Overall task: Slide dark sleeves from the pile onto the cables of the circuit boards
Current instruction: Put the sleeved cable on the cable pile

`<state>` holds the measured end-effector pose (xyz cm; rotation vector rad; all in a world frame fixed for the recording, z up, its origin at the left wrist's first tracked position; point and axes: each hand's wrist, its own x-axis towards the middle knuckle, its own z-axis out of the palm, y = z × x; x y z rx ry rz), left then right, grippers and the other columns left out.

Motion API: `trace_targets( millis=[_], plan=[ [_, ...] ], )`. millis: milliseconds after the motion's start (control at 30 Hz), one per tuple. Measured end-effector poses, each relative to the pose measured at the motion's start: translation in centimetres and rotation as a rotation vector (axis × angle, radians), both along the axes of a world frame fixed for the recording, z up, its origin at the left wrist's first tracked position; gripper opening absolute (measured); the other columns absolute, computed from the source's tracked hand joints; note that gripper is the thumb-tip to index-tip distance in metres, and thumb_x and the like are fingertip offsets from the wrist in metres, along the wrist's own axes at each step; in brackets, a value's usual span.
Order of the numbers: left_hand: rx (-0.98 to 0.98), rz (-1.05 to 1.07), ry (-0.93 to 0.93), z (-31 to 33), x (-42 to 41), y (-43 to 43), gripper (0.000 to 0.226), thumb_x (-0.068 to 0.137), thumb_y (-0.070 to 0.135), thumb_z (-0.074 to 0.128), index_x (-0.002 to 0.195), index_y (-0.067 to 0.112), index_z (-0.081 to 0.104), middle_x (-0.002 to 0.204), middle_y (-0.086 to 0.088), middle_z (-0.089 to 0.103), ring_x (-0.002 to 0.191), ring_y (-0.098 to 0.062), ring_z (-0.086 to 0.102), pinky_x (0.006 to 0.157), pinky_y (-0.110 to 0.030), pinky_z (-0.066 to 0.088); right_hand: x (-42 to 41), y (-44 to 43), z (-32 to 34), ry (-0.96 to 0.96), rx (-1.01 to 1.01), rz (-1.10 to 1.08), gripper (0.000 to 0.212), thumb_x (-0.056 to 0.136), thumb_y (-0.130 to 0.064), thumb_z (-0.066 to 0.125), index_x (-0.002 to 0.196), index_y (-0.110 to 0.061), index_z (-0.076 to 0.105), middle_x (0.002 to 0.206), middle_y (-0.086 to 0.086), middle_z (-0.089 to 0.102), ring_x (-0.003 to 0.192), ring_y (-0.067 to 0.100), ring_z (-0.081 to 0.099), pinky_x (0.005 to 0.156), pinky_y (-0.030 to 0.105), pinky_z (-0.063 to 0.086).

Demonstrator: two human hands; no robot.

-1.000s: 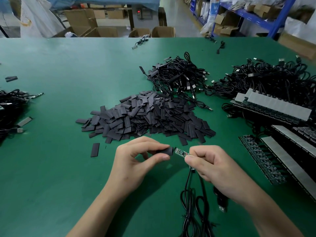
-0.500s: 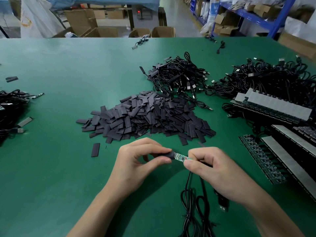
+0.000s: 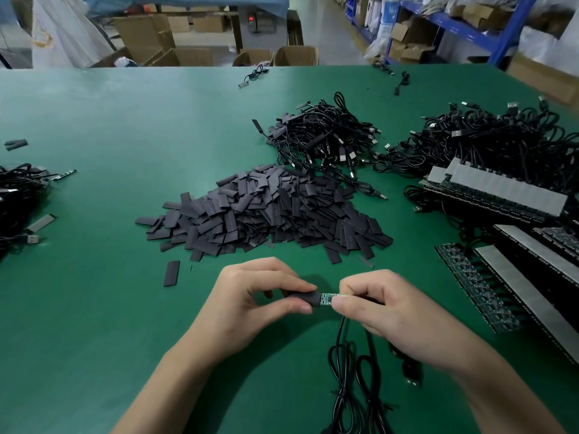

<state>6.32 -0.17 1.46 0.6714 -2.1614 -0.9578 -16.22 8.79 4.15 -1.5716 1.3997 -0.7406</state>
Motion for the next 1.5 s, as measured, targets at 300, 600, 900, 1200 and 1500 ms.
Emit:
trace_targets(
  millis=[300, 600, 900, 1200, 1500],
  plan=[
    [-0.02, 0.024, 0.011, 0.0, 0.0, 0.0, 0.02, 0.081, 0.022, 0.085, 0.1, 0.016, 0.083, 0.093, 0.007, 0.075, 0.087, -0.013, 0.072, 0.079, -0.025, 0.054, 0.6, 0.2, -0.2, 0.101, -0.026, 0.007, 0.041, 0.093, -0.058, 0.052, 0.066, -0.028, 0.046, 0.06, -0.013, 0.034, 0.058, 0.008, 0.032, 0.057, 0.033, 0.027],
    [-0.068, -0.013, 0.038, -0.1, -0.4, 0.6, 0.018, 0.083, 0.02, 0.084, 0.101, 0.015, 0.082, 0.093, 0.008, 0.075, 0.086, -0.011, 0.072, 0.08, -0.021, 0.054, 0.2, 0.3, 0.3, 0.112, 0.0, 0.04, 0.041, 0.093, -0.061, 0.05, 0.07, -0.027, 0.05, 0.062, -0.011, 0.037, 0.06, 0.01, 0.035, 0.06, 0.039, 0.03],
    [-0.135, 0.062, 0.064, -0.5, -0.5, 0.6, 0.019, 0.086, 0.029, 0.082, 0.101, 0.017, 0.082, 0.094, 0.009, 0.074, 0.085, -0.012, 0.071, 0.071, -0.034, 0.056, -0.3, 0.2, 0.3, 0.03, 0.007, -0.045, 0.043, 0.089, -0.066, 0.044, 0.085, -0.032, 0.069, 0.061, -0.003, 0.035, 0.057, 0.018, 0.033, 0.056, 0.039, 0.026],
    [-0.178, 0.088, 0.06, -0.8, -0.9, 1.0, 0.016, 0.088, 0.027, 0.082, 0.099, 0.016, 0.082, 0.09, 0.009, 0.073, 0.08, -0.009, 0.069, 0.07, -0.023, 0.052, 0.4, 0.3, 0.1, 0.115, 0.013, -0.103, 0.026, 0.102, -0.045, 0.051, 0.087, -0.036, 0.07, 0.06, -0.011, 0.038, 0.057, 0.01, 0.035, 0.058, 0.032, 0.03],
    [-0.243, 0.143, 0.056, -0.8, -1.2, 1.3, 0.017, 0.087, 0.028, 0.082, 0.096, 0.014, 0.081, 0.088, 0.009, 0.072, 0.079, -0.002, 0.067, 0.074, -0.012, 0.048, 0.8, 0.2, -0.1, 0.129, 0.003, -0.133, 0.021, 0.102, -0.04, 0.053, 0.086, -0.04, 0.067, 0.069, -0.007, 0.054, 0.065, 0.012, 0.05, 0.067, 0.034, 0.043]
  ],
)
